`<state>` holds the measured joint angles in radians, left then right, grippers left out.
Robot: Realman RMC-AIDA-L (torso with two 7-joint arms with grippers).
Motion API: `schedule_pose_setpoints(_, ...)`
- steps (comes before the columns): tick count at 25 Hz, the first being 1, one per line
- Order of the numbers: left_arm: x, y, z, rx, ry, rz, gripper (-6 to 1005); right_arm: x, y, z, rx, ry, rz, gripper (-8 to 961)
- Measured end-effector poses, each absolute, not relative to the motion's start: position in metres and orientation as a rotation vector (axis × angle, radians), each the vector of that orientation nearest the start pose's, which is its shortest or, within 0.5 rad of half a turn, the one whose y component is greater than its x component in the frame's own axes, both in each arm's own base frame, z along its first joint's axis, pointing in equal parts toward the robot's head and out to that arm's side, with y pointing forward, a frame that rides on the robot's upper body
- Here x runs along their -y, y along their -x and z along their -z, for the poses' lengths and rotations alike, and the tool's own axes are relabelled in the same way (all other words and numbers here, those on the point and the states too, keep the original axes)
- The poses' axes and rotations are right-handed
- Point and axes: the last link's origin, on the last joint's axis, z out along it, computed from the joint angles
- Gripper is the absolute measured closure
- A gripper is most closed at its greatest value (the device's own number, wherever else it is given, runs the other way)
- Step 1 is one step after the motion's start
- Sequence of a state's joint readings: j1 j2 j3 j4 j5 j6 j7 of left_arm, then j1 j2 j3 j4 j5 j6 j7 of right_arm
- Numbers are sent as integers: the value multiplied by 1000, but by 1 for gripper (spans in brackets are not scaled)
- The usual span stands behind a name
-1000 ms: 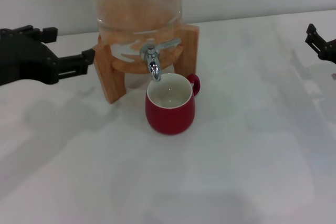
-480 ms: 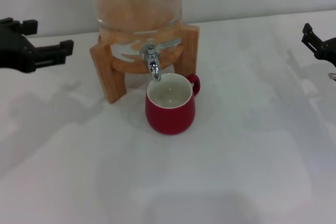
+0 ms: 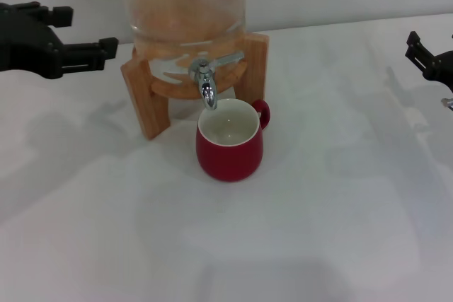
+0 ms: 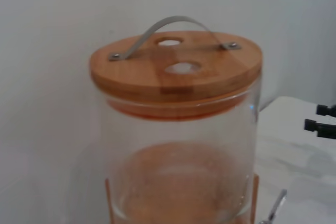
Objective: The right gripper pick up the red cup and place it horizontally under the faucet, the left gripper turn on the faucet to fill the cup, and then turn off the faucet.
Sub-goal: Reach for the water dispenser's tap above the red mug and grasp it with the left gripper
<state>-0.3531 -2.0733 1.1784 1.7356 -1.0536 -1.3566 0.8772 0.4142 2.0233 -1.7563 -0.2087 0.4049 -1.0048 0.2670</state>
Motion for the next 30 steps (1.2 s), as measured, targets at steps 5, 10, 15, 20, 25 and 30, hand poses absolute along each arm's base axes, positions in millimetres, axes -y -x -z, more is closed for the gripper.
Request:
schedule_pose_setpoints(5,-343,129,-84,473,2525,349,169,-349,-359,-30,-658,1480,-656,80)
schedule_pose_setpoints(10,-345,128,-78,467,2566,338,169,-348,-359,-29,-659,1481,-655,80)
schedule_pose_setpoints(15,-352,126,-73,453,2618,350,170,-348,-359,-28,-660,1483,-655,80)
schedule_pose_setpoints(20,-358,123,-72,446,2644,369,169,-348,-358,-27,-660,1487,-655,79)
schedule_pose_setpoints(25,-362,117,-69,426,2664,376,169,-348,-358,-26,-658,1493,-654,79)
schedule_pose_setpoints(30,-367,115,-62,410,2698,369,170,-349,-357,-27,-656,1494,-658,80)
